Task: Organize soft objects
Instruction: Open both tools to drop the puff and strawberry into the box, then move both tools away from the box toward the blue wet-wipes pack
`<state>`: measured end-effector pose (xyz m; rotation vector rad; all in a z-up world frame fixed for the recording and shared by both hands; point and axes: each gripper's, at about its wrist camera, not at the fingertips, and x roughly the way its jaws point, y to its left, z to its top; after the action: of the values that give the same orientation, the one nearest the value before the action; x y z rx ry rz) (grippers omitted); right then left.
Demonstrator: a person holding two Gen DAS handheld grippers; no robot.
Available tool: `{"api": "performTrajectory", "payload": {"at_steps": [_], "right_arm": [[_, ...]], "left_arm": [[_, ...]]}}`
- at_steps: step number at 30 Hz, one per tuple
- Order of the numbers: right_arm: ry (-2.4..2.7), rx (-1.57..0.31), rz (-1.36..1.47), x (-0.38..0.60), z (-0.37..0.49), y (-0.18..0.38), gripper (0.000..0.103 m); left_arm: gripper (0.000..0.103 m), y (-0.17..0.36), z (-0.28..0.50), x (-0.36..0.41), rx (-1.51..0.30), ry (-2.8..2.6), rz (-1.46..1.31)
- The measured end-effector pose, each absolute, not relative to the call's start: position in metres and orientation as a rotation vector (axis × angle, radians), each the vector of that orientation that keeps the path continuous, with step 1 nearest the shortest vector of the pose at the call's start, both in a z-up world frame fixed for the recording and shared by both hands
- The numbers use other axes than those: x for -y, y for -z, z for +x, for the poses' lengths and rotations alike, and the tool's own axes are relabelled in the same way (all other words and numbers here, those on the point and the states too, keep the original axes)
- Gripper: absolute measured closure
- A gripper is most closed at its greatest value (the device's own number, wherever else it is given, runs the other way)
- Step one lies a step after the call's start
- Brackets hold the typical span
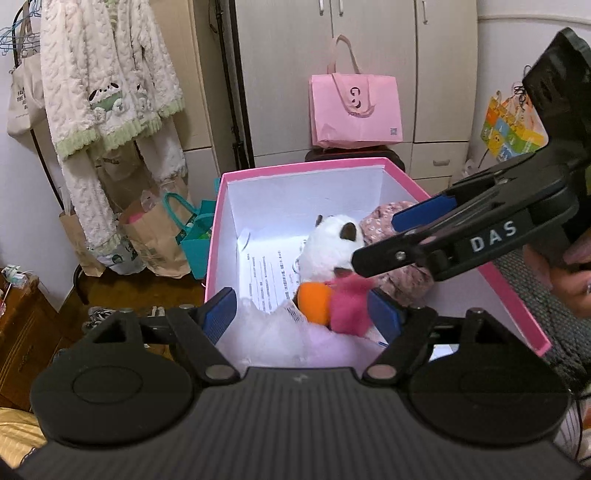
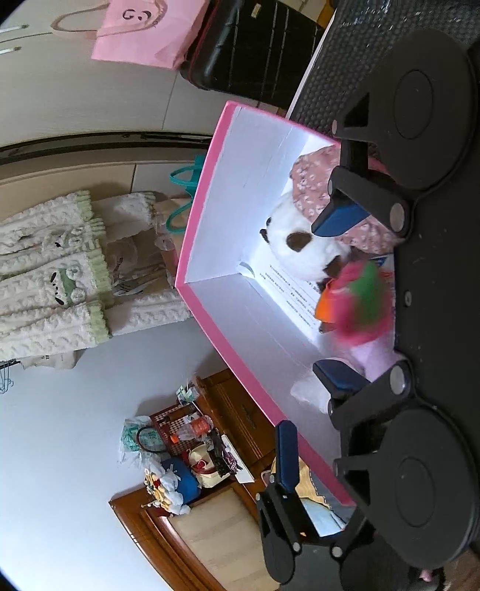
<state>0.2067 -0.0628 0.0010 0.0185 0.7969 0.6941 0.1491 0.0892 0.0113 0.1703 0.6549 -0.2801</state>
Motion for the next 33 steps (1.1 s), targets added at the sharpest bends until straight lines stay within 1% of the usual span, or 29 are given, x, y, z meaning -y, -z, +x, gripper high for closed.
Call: {"api": "performTrajectory", "payload": {"at_steps": [16, 26, 28, 33], "right_arm": [[-0.640, -0.722, -0.129, 0.079, 0.116, -0.042, 0.024], [-0.583, -0.677, -0.196, 0.098, 0.064, -0.058, 0.023], [-0.579, -0.668, -0.205, 0.103, 0.054, -0.060, 0.023], [-0.561, -0.626, -0.250, 0.120, 0.028, -0.065, 0.019]], "left_arm": [[0.026, -0.049, 0.086, -0.077, -0.576, 0.369, 0.210], [0.025, -0.065, 0.044, -0.060, -0.552, 0.457, 0.242], [0.022, -0.068, 0.038, -0.055, -0.553, 0.481, 0.244], [0.020, -0.072, 0.027, -0.041, -0.582, 0.570, 0.238]]}}
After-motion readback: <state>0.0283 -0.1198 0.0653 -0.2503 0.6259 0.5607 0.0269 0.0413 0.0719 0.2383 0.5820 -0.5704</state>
